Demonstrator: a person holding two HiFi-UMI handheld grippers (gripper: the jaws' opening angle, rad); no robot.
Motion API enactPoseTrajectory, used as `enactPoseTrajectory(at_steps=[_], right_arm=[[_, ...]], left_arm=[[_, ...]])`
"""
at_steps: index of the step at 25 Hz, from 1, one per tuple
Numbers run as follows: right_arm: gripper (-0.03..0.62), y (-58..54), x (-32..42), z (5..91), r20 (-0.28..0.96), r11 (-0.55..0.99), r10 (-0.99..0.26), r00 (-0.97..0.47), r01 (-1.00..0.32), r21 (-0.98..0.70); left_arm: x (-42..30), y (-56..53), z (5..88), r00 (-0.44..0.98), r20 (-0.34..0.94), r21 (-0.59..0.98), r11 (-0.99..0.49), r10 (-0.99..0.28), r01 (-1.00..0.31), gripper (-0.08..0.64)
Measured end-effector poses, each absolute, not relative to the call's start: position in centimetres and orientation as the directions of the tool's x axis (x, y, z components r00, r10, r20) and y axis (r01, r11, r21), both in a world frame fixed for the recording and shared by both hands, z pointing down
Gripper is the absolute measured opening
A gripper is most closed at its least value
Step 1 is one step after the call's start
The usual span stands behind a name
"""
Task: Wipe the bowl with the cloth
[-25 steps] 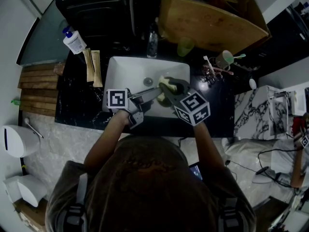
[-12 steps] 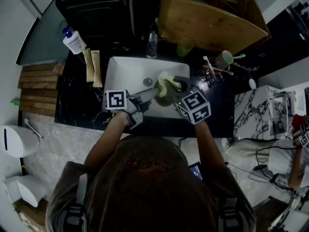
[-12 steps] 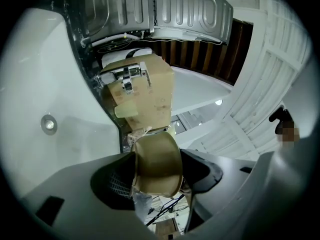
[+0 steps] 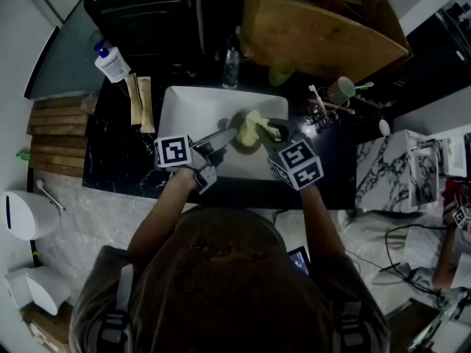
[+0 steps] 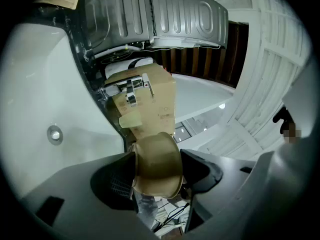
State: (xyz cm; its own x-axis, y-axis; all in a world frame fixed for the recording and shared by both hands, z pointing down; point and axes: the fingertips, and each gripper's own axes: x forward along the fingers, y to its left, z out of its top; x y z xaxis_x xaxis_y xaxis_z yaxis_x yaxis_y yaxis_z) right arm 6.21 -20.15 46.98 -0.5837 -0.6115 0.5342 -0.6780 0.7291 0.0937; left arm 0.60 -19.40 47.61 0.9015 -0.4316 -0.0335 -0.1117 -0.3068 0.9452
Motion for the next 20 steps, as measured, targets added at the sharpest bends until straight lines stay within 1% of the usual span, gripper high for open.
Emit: enactPoseTrajectory(at_steps=[6, 16, 20], right_arm=[[0.026, -19.2, 5.5, 47.7, 0.531, 0.742, -0.591, -0.607, -0.667, 0.063], [0.026, -18.3, 4.0, 48.0, 0.490, 0.728, -0.580, -0.651, -0.684, -0.046], [0.026, -17.9, 3.0, 48.0, 0.469, 0.726, -0.573, -0.672, -0.682, -0.089]], left_arm=[[0.5, -19.9, 47.6, 0.890, -0.030, 0.946, -0.301, -0.455, -0.122, 0.278], [0.3, -20.4, 48.1, 0.869, -0.046, 0.955, -0.277, -0.493, -0.106, 0.278], [0.0, -20.4, 49.0, 0.859, -0.016, 0.961, -0.244, -0.511, -0.128, 0.278]])
